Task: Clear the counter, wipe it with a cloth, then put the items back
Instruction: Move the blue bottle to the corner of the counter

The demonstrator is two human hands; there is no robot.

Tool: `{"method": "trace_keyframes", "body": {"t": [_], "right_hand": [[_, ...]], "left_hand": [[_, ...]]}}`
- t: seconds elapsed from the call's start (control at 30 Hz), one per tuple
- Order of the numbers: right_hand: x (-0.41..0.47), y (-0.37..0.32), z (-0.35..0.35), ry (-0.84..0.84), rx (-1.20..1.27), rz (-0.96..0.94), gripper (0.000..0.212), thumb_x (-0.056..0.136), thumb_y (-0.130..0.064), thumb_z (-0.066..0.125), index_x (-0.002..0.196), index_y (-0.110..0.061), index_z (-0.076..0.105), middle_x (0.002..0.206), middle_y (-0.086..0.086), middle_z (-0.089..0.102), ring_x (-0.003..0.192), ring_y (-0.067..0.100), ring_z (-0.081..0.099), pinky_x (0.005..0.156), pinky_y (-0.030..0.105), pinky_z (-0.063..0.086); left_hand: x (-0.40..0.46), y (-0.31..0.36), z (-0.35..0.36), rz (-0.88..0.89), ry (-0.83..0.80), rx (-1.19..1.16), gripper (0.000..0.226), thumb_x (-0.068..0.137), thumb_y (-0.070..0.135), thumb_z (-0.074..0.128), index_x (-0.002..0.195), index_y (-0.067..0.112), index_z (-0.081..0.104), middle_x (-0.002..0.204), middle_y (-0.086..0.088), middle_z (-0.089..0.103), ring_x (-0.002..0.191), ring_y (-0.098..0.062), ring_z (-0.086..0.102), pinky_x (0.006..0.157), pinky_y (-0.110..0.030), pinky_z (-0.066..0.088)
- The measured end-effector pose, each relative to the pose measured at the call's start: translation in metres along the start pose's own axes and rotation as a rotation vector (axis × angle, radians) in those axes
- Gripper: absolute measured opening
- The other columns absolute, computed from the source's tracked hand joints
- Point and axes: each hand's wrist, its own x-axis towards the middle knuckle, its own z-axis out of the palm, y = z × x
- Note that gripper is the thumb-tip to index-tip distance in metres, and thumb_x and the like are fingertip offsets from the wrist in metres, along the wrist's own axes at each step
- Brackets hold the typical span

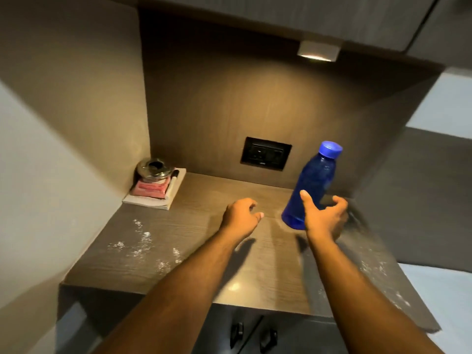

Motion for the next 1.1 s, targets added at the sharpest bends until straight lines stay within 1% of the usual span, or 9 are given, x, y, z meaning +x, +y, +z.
{"method": "trace_keyframes", "body": {"t": [0.13, 0.2, 0.3, 0.43, 0.6, 0.77, 0.9, 1.03, 1.1], "right_hand": [[0.042, -0.025, -0.002, -0.191, -0.015, -0.098, 0.123, 0.057, -0.064, 0.081, 0.153, -0.027, 0.012, 0.155, 0.014, 0.033, 0.138, 0.035, 0.038, 0.106, 0.052, 0.036], [0.056, -0.031, 0.005, -0.261, -0.046, -0.121, 0.126, 0.057, -0.058, 0.085, 0.153, -0.021, 0.011, 0.156, 0.013, 0.031, 0.14, 0.035, 0.035, 0.107, 0.051, 0.036], [0.064, -0.027, 0.019, -0.23, -0.091, -0.149, 0.104, 0.06, -0.043, 0.088, 0.141, -0.015, 0.028, 0.141, 0.016, 0.046, 0.125, 0.038, 0.049, 0.093, 0.047, 0.046], [0.059, -0.027, 0.029, -0.136, -0.112, -0.191, 0.089, 0.059, -0.036, 0.084, 0.13, -0.014, 0.035, 0.127, 0.018, 0.054, 0.11, 0.039, 0.057, 0.084, 0.05, 0.051], [0.031, -0.055, 0.058, -0.191, -0.09, -0.383, 0.076, 0.056, -0.048, 0.072, 0.12, -0.019, 0.045, 0.104, 0.003, 0.06, 0.084, 0.025, 0.054, 0.068, 0.032, 0.04], [-0.006, -0.109, 0.119, -0.339, 0.056, -0.447, 0.067, 0.051, -0.055, 0.064, 0.109, -0.03, 0.041, 0.096, -0.006, 0.058, 0.083, 0.019, 0.058, 0.071, 0.035, 0.049], [-0.03, -0.141, 0.169, -0.468, 0.106, -0.423, 0.062, 0.051, -0.056, 0.063, 0.102, -0.032, 0.039, 0.095, -0.006, 0.059, 0.084, 0.021, 0.062, 0.072, 0.039, 0.054], [-0.045, -0.156, 0.212, -0.533, 0.097, -0.433, 0.061, 0.058, -0.052, 0.07, 0.107, -0.029, 0.042, 0.097, -0.006, 0.056, 0.084, 0.021, 0.059, 0.072, 0.038, 0.051], [-0.047, -0.16, 0.227, -0.552, 0.103, -0.411, 0.064, 0.062, -0.047, 0.073, 0.115, -0.024, 0.044, 0.098, -0.005, 0.056, 0.087, 0.023, 0.06, 0.073, 0.038, 0.049]], "left_hand": [[0.018, 0.032, 0.032, 0.049, -0.127, -0.064, 0.053, 0.088, 0.025, 0.065, 0.138, 0.019, 0.048, 0.14, -0.004, 0.054, 0.126, -0.021, 0.052, 0.104, -0.036, 0.044], [0.027, 0.042, 0.045, 0.058, -0.169, -0.091, 0.057, 0.087, 0.021, 0.065, 0.141, 0.016, 0.045, 0.144, -0.006, 0.05, 0.131, -0.022, 0.048, 0.108, -0.036, 0.041], [0.035, 0.043, 0.06, 0.059, -0.203, -0.143, 0.055, 0.087, 0.015, 0.063, 0.14, 0.016, 0.046, 0.142, -0.005, 0.052, 0.13, -0.023, 0.049, 0.103, -0.029, 0.04], [0.035, 0.031, 0.07, 0.05, -0.23, -0.264, 0.052, 0.087, 0.008, 0.059, 0.136, 0.025, 0.049, 0.134, 0.0, 0.058, 0.105, -0.009, 0.052, 0.087, -0.024, 0.042], [0.04, 0.012, 0.045, 0.066, -0.088, -0.275, 0.053, 0.083, 0.005, 0.056, 0.135, 0.019, 0.049, 0.131, -0.004, 0.06, 0.119, -0.02, 0.056, 0.101, -0.031, 0.045], [0.065, -0.024, -0.026, -0.015, 0.198, -0.15, 0.015, 0.081, 0.006, 0.059, 0.096, 0.009, 0.059, 0.105, -0.018, 0.067, 0.098, -0.034, 0.062, 0.078, -0.037, 0.047], [0.079, -0.047, -0.077, -0.06, 0.286, -0.115, 0.017, 0.082, 0.01, 0.056, 0.098, 0.016, 0.058, 0.105, -0.016, 0.067, 0.098, -0.034, 0.062, 0.076, -0.033, 0.045], [0.092, -0.07, -0.11, -0.098, 0.231, -0.051, 0.023, 0.087, 0.011, 0.053, 0.109, 0.012, 0.059, 0.111, -0.017, 0.066, 0.102, -0.035, 0.061, 0.072, -0.031, 0.043], [0.1, -0.075, -0.122, -0.101, 0.177, -0.058, 0.032, 0.088, 0.011, 0.053, 0.12, 0.011, 0.057, 0.119, -0.018, 0.064, 0.11, -0.036, 0.059, 0.083, -0.036, 0.048]]}}
